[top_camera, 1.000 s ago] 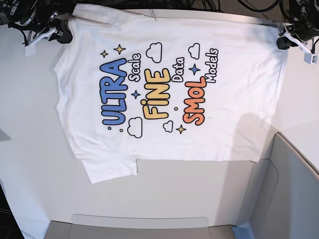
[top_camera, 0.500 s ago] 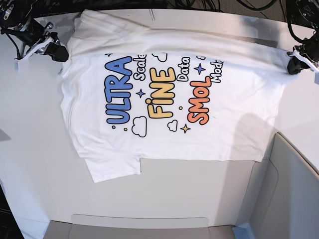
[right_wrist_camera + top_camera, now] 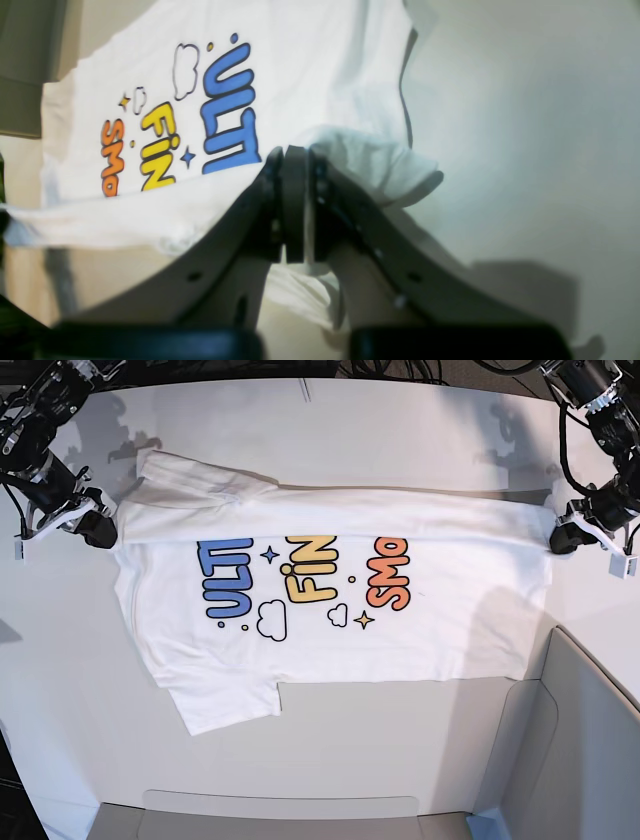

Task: Layout the t-shirt on the table in an organized manner, then fold the t-shirt properly
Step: 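Lift the collar edge with both grippers and fold it over the print, then release the folded collar edge and raise both grippers, then move both grippers to the folded edge and grasp it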

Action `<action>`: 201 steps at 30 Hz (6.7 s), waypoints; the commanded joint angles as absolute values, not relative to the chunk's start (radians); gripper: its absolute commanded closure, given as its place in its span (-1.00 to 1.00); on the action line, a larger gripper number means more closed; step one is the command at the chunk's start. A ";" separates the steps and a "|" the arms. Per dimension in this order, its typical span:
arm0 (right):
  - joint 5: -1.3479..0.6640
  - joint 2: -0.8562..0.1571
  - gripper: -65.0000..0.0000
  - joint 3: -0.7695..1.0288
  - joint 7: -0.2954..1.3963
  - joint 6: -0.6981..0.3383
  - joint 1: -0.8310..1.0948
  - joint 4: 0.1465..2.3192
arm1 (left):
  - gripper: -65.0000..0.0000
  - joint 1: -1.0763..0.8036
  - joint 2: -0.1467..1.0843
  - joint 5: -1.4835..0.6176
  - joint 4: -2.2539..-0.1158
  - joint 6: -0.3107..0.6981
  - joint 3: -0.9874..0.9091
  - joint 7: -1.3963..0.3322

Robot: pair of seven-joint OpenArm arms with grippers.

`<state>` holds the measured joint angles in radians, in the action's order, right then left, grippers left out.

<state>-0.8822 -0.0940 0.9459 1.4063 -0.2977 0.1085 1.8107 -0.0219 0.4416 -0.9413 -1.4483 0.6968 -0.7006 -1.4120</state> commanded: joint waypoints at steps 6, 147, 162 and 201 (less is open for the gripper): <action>-0.837 -0.113 1.00 0.947 1.396 -0.300 0.045 1.661 | 1.00 0.064 0.463 -0.903 -1.345 0.698 -0.680 -1.396; -1.043 0.101 1.00 0.886 1.396 -0.341 0.315 1.693 | 0.09 -0.168 0.453 -0.751 -1.538 0.610 -1.017 -1.282; -1.144 0.099 1.00 0.797 1.396 -0.348 0.286 1.982 | 0.09 -0.168 0.452 -0.751 -1.538 0.610 -1.017 -1.282; -1.038 0.025 0.75 0.783 1.396 -0.349 -0.044 1.716 | 0.09 -0.119 0.404 -0.773 -1.529 0.679 -1.035 -1.395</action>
